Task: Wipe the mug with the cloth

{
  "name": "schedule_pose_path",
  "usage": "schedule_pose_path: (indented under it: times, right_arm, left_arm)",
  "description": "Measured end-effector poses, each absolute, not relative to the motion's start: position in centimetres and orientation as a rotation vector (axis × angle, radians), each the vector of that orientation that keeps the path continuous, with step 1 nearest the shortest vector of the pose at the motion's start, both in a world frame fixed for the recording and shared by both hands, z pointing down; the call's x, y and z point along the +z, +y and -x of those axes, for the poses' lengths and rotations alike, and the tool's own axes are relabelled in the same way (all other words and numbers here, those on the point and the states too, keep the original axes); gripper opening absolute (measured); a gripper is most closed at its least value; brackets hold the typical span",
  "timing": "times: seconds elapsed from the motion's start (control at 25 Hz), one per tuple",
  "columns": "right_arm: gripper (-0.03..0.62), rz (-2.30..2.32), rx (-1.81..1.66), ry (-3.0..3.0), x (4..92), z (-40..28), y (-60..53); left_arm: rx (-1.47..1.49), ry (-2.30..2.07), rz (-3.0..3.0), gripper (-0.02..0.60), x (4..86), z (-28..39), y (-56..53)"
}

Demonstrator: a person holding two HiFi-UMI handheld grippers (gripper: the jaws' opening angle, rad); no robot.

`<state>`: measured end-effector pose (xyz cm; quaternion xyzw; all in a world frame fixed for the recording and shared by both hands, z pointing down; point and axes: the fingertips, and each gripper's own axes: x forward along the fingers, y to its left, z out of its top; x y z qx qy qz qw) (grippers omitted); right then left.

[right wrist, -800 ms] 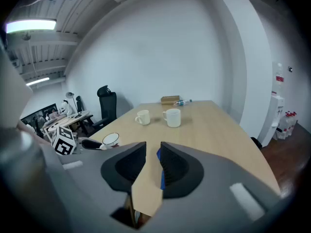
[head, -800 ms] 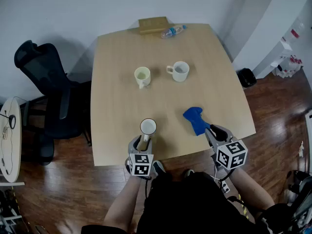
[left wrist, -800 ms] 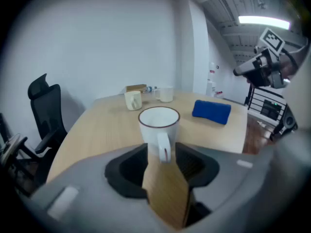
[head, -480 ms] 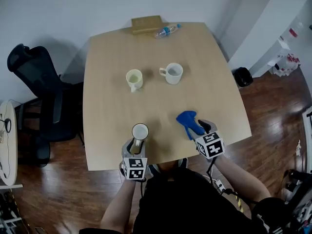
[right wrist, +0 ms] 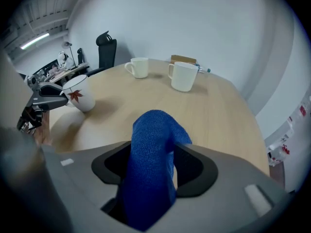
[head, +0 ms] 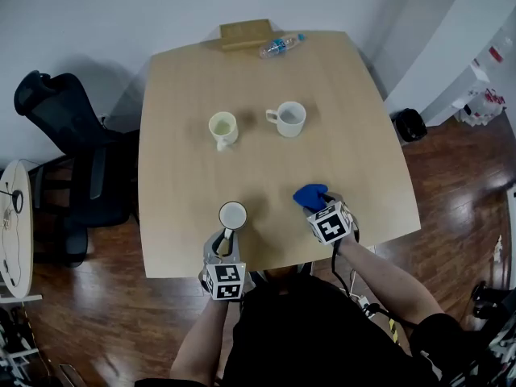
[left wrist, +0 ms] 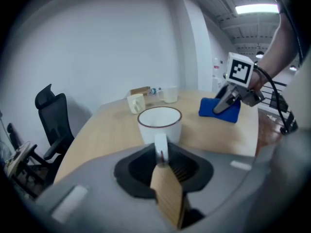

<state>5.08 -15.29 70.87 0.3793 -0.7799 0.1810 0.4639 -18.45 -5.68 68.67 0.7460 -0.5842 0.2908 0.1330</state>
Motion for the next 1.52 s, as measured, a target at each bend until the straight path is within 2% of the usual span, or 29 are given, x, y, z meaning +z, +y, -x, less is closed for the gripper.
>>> schedule_pose_path:
  times: [0.08,0.16,0.28,0.44,0.64,0.76,0.92,1.04,1.2,1.36,1.52]
  right_arm:
    - [0.243,-0.923,0.454,-1.909,71.6,-5.3,-15.4]
    - [0.155,-0.931,0.465,-1.914,72.2,-5.4,-15.3]
    - [0.119,-0.941,0.485,-1.945,72.3,-5.4,-15.4]
    - [0.115,-0.983,0.515,-2.111,69.0,-5.3,-16.2]
    - [0.115,-1.039,0.416,-2.487,57.2,-3.1,-17.5]
    - [0.115,-0.975,0.108,-2.713,47.6,-0.3,-16.9]
    - [0.115,-0.655,-0.425,-2.793,37.6,4.8,-12.6]
    - [0.115,-0.583,-0.709,-2.736,34.9,7.5,-9.9]
    - [0.115,-0.613,-1.032,-2.55,35.2,8.7,-8.8]
    - [0.115,-0.646,-1.004,-2.558,34.5,8.1,-9.1]
    - [0.115,-0.598,-0.698,-2.773,32.2,6.6,-10.3]
  left_arm:
    - [0.855,-1.687,-2.178,0.072,68.5,18.0,-5.9]
    - [0.859,-1.665,-2.181,0.067,68.7,17.9,-6.0]
    - [0.806,-1.614,-2.129,0.063,68.6,18.3,-6.1]
    - [0.578,-1.535,-2.005,0.061,66.3,18.4,-6.5]
    - [0.247,-1.494,-2.017,0.061,59.1,17.7,-8.6]
    - [0.051,-1.416,-2.084,0.061,53.0,15.9,-10.4]
    - [-0.144,-1.268,-2.184,0.061,45.2,12.7,-12.4]
    - [-0.181,-1.212,-2.21,0.061,41.1,10.7,-12.6]
    - [-0.227,-1.157,-2.228,0.061,39.6,9.5,-12.4]
    - [-0.201,-1.135,-2.258,0.063,39.0,9.3,-11.7]
    - [-0.18,-1.048,-2.35,0.063,38.4,9.1,-10.5]
